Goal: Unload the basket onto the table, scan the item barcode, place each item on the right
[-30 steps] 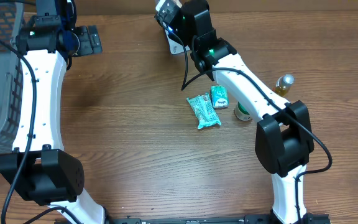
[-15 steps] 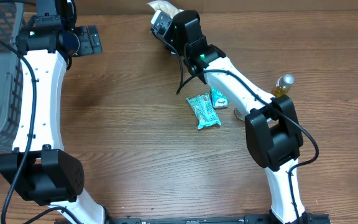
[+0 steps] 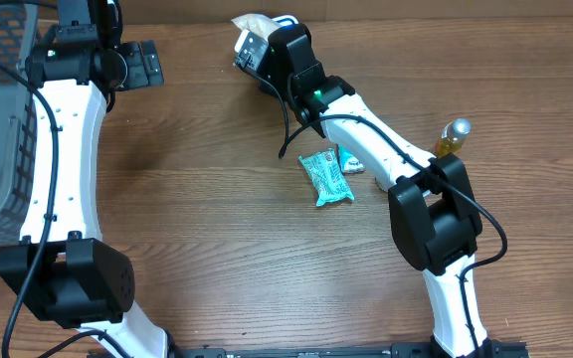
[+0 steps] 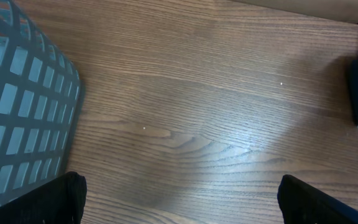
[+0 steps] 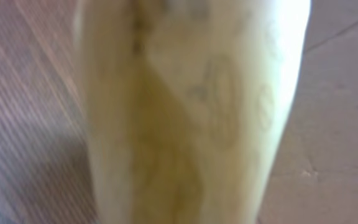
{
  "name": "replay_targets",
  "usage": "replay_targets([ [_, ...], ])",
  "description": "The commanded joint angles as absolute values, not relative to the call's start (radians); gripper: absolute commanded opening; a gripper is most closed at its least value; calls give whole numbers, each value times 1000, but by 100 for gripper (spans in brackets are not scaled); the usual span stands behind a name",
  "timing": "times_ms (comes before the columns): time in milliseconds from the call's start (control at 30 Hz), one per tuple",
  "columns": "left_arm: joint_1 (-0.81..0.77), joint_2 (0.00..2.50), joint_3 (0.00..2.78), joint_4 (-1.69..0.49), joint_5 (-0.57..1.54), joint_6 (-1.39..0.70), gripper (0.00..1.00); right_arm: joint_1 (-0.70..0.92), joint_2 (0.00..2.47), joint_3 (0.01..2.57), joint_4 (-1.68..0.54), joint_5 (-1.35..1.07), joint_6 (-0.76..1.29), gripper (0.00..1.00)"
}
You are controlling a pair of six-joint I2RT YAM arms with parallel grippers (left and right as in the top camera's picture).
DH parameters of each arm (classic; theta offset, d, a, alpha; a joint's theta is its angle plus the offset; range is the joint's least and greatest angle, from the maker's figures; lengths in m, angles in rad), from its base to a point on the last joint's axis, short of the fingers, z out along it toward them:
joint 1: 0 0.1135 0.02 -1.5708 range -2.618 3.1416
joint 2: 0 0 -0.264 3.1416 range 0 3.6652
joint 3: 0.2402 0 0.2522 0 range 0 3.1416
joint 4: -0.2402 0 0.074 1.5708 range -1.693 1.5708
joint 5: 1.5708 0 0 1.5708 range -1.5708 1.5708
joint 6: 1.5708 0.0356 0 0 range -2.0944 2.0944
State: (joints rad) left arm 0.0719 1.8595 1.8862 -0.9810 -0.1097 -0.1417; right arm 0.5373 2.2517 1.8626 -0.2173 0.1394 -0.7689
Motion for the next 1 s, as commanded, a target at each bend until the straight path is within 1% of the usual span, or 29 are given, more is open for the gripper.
replay_targets([
  [0,65,1874,1898,-983,-115,-134,100,528,2211,1867,-180,160,-672,4],
  [167,65,1874,1898,-983,-115,-134,100,528,2104,1867,-171,155,-482,4],
  [267,65,1874,1898,-983,-115,-134,100,528,2035,1867,-236,149,-345,4],
  [333,65,1874,1898,-983,-114,-134,100,527,2002,1867,-314,112,-274,4],
  [433,65,1874,1898,-983,-114,-134,100,523,1967,1867,-498,-8,-138,4],
  [567,65,1874,1898,-983,-114,-134,100,523,1965,1867,-694,-217,-17,4],
  [667,65,1874,1898,-983,-115,-134,100,523,1965,1867,-836,-393,25,4],
  [767,65,1874,1898,-983,-114,-134,100,523,1966,1867,-968,-508,30,4],
  [867,65,1874,1898,-983,-114,-134,100,523,1966,1864,-1089,-517,30,4],
  [967,65,1874,1898,-983,-115,-134,100,523,1966,1848,-1153,-517,30,4],
])
